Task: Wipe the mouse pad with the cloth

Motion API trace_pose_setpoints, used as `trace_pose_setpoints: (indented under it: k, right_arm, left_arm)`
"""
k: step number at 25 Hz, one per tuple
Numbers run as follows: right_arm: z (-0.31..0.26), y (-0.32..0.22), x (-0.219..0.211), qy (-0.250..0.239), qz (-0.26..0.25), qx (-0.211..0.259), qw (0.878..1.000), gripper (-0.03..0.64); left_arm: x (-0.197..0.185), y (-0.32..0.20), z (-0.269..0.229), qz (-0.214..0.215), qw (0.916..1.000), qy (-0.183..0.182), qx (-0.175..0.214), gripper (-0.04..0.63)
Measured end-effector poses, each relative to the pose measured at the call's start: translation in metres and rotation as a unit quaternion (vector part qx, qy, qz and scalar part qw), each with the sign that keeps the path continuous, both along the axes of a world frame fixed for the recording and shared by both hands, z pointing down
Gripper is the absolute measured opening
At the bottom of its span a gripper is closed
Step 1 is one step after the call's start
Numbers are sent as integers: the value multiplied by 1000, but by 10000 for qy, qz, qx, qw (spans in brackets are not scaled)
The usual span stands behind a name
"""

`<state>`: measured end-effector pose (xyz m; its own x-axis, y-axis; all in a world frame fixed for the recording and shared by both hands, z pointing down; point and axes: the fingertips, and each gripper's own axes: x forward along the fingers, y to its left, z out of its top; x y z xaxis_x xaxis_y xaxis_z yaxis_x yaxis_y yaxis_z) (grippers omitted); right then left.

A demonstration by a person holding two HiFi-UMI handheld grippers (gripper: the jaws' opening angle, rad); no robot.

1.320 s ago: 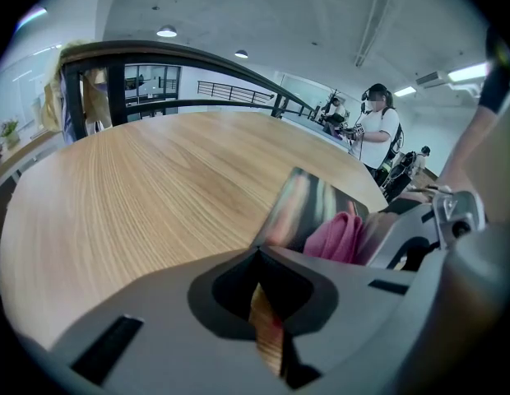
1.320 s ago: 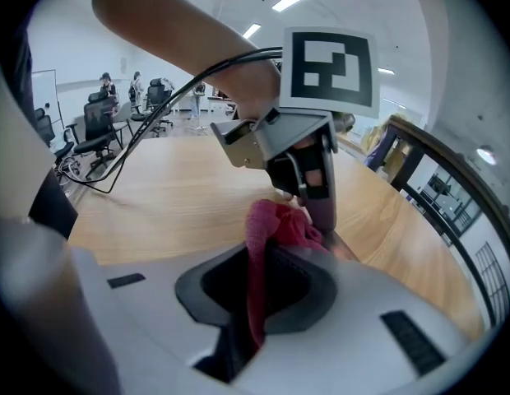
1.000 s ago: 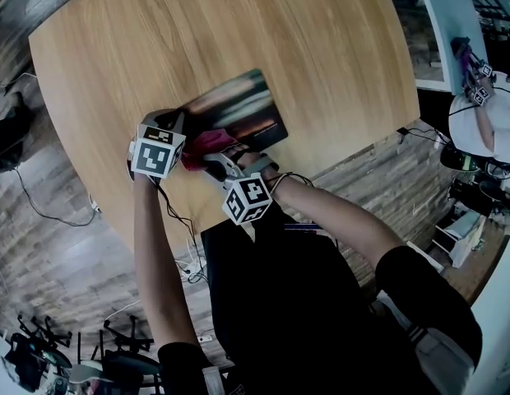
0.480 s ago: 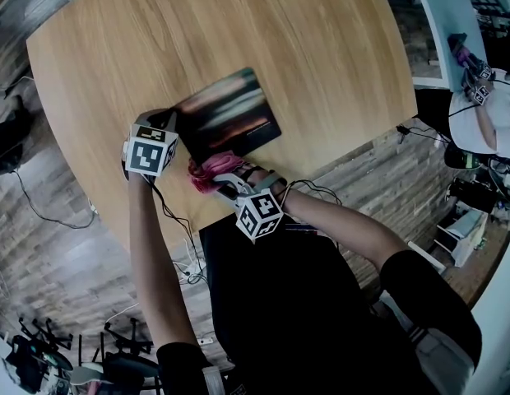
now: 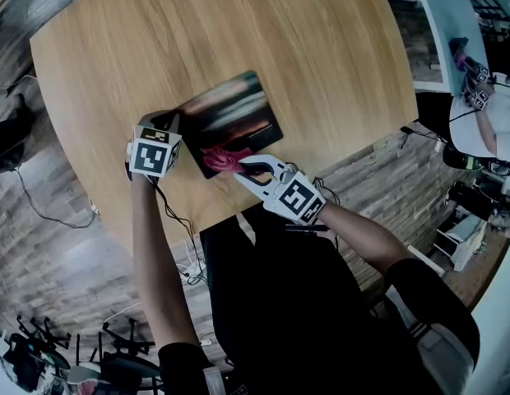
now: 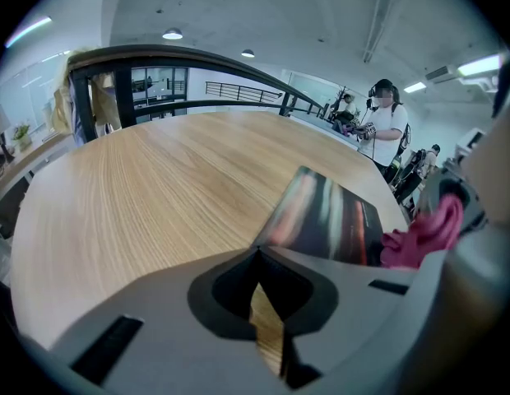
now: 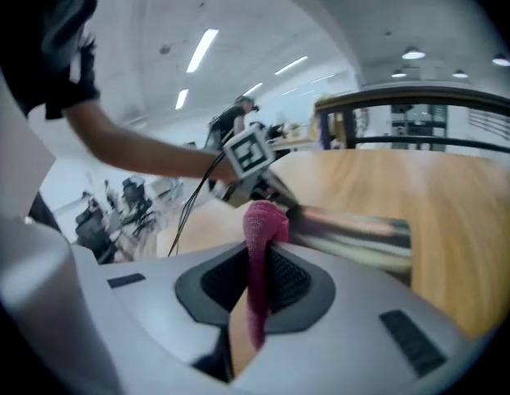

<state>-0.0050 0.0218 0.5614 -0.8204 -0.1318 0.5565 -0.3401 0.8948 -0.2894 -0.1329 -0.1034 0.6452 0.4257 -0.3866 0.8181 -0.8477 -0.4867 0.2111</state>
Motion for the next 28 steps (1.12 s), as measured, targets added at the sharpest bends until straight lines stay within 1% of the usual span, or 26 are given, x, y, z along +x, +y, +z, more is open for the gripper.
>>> trace_pose_setpoints:
  k: [2, 4, 5, 7, 9, 10, 12, 13, 16, 18, 19, 22, 28]
  right_arm:
    - [-25, -45, 11, -271, 807, 98, 9963, 54]
    - [-45, -87, 22, -366, 1472, 397, 9876, 54]
    - [-52, -107, 28, -335, 1761, 606, 9819, 54]
    - [-56, -144, 42, -48, 2248, 1093, 9682, 54]
    - [-47, -174, 56, 485, 2560, 1530, 9533, 54]
    - [-38, -185, 61, 784, 2616, 1699, 9469, 54]
    - [-13, -201, 63, 1324, 2567, 1862, 9391, 54]
    - [2, -205, 61, 1531, 2500, 1820, 9386, 54]
    - [50, -204, 49, 1899, 2270, 1373, 9453, 54]
    - [72, -197, 42, 2041, 2132, 1117, 9489, 54]
    - [78, -194, 38, 2120, 2074, 1080, 9489, 55]
    - [81, -189, 28, 2260, 1887, 1070, 9497, 55]
    - [81, -177, 8, 2245, 1258, 1202, 9588, 54]
  left_arm:
    - [0, 1, 0, -18, 10000, -13, 7, 23]
    - [0, 2, 0, -33, 10000, -57, 15, 23]
    - [0, 1, 0, -43, 10000, -71, 31, 23]
    - [1, 0, -2, -58, 9999, -76, 45, 23]
    - [1, -1, -1, -49, 9999, -99, 42, 23]
    - [1, -1, -1, -35, 9999, -122, 29, 23]
    - [1, 0, 0, 1, 9998, -176, -10, 23]
    - [1, 0, 0, 13, 9998, -197, -20, 23]
    - [1, 0, 0, 2, 9998, -194, -37, 23]
    - [3, 1, 0, -19, 9999, -164, -46, 23]
    - [4, 1, 1, -25, 9999, -153, -51, 23]
    - [2, 1, 1, -19, 9999, -139, -48, 23]
    - [2, 1, 1, -27, 9998, -167, -49, 23]
